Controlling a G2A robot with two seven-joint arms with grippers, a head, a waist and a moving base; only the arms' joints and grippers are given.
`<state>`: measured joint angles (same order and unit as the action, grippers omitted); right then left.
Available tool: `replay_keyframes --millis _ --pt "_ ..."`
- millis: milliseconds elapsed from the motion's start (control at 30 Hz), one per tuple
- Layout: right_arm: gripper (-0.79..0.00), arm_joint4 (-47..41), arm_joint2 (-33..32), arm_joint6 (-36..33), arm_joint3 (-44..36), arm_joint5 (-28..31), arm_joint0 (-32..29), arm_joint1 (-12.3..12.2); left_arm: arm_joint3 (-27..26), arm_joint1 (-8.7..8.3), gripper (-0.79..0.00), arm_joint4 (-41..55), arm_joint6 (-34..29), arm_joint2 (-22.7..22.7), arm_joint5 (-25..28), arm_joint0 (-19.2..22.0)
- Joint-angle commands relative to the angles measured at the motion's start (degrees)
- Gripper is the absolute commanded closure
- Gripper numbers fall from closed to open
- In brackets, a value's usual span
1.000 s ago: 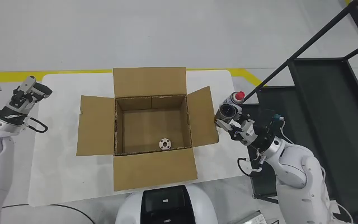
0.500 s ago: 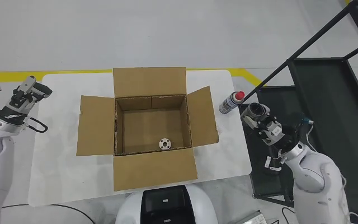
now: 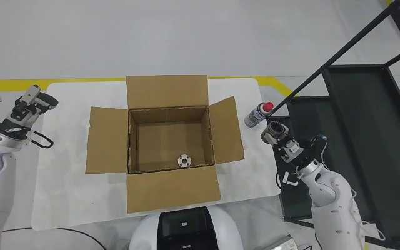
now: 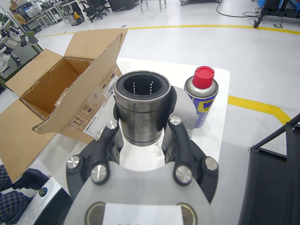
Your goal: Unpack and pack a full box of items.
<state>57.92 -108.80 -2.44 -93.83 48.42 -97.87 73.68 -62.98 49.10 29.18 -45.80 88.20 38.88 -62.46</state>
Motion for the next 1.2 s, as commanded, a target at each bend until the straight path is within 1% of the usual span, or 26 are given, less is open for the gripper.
replay_keyframes --millis 0,200,267,333,400,433,533,600,733,867,967,1100,1167 --pt "0.000 0.00 0.00 0.00 0.00 -0.01 0.00 0.00 0.00 0.00 -0.785 0.00 0.00 0.00 0.00 0.00" --pt "0.000 0.11 0.03 -0.12 0.10 -0.41 0.03 0.00 0.00 0.00 -0.785 0.00 0.00 0.00 0.00 0.00" --pt "0.000 1.51 1.02 -1.87 1.36 -3.55 1.17 -0.02 0.00 0.00 -0.785 0.00 0.00 0.00 0.00 0.00" --pt "0.000 3.11 2.73 -3.45 4.60 -6.25 3.13 -0.03 0.00 0.00 -0.785 0.00 0.00 0.00 0.00 0.00" --pt "0.000 2.75 4.18 -3.60 9.78 -6.51 5.43 -0.06 0.00 0.00 -0.785 0.00 0.00 0.00 0.00 0.00" --pt "0.000 4.28 4.61 -3.54 12.26 -7.30 6.70 -0.16 0.00 0.00 -0.785 0.00 0.00 0.00 0.00 0.00" --pt "0.000 7.94 5.92 0.63 19.41 -6.93 9.04 -0.36 0.00 0.00 -0.785 0.00 0.00 0.00 0.00 0.00" --pt "0.000 10.56 6.28 4.66 23.10 -6.14 9.76 -0.57 0.00 0.00 -0.785 0.00 0.00 0.00 0.00 0.00" --pt "0.000 14.36 6.40 14.10 28.52 -4.54 10.47 -1.02 0.00 0.00 -0.785 0.00 0.00 0.00 0.00 0.00" --pt "0.000 17.33 7.24 21.20 32.43 -4.65 11.86 -1.30 0.00 0.00 -0.785 0.00 0.00 0.00 0.00 0.00" --pt "0.000 21.05 9.39 25.79 34.25 -5.77 13.25 -1.31 0.00 0.00 -0.785 0.00 0.00 0.00 0.00 0.00" --pt "0.000 26.42 12.55 31.04 38.11 -10.57 15.80 -1.18 0.00 0.00 -0.785 0.00 0.00 0.00 0.00 0.00" --pt "0.000 27.74 13.58 33.09 40.88 -12.79 17.28 -1.13 0.00 0.00 -0.785 0.00 0.00 0.00 0.00 0.00"
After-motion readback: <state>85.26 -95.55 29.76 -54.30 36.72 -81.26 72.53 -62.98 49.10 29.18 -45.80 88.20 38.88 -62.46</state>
